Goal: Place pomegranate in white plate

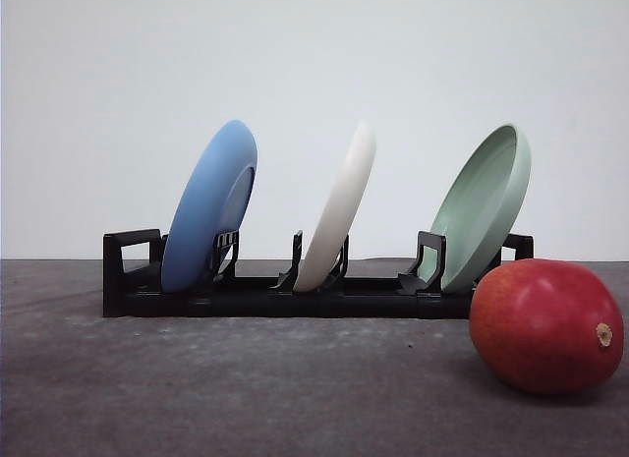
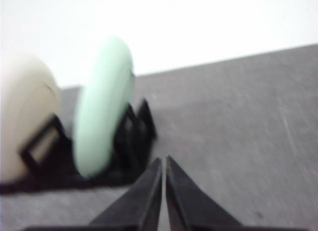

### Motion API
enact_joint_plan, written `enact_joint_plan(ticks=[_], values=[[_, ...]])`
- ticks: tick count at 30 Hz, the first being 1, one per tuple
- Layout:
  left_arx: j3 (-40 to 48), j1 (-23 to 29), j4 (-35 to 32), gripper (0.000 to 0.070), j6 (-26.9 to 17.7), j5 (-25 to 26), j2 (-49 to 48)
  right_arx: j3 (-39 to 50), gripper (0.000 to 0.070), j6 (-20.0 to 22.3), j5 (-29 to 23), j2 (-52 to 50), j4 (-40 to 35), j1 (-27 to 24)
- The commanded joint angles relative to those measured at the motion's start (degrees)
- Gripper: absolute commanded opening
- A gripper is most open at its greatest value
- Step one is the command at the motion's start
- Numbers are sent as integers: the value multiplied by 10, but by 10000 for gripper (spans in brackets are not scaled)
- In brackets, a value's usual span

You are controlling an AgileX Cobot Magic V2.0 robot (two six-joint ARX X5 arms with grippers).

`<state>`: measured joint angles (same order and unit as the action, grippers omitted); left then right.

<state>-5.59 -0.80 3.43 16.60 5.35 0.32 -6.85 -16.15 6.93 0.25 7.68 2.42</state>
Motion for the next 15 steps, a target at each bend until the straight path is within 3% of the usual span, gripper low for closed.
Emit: enact_joint_plan(ticks=[1, 6, 10, 15], values=[[-35, 0, 5, 3, 5, -13, 0, -30, 6, -30, 6, 0, 7, 1], [-139, 0, 110, 3, -39, -29, 24, -122, 6, -32, 6, 12, 106, 1], [-229, 0, 208, 3, -42, -29, 73, -190, 6, -29, 6, 45, 188, 1], [-320, 0, 319, 3, -63, -28, 154, -252, 6, 3, 36, 108, 256, 1]])
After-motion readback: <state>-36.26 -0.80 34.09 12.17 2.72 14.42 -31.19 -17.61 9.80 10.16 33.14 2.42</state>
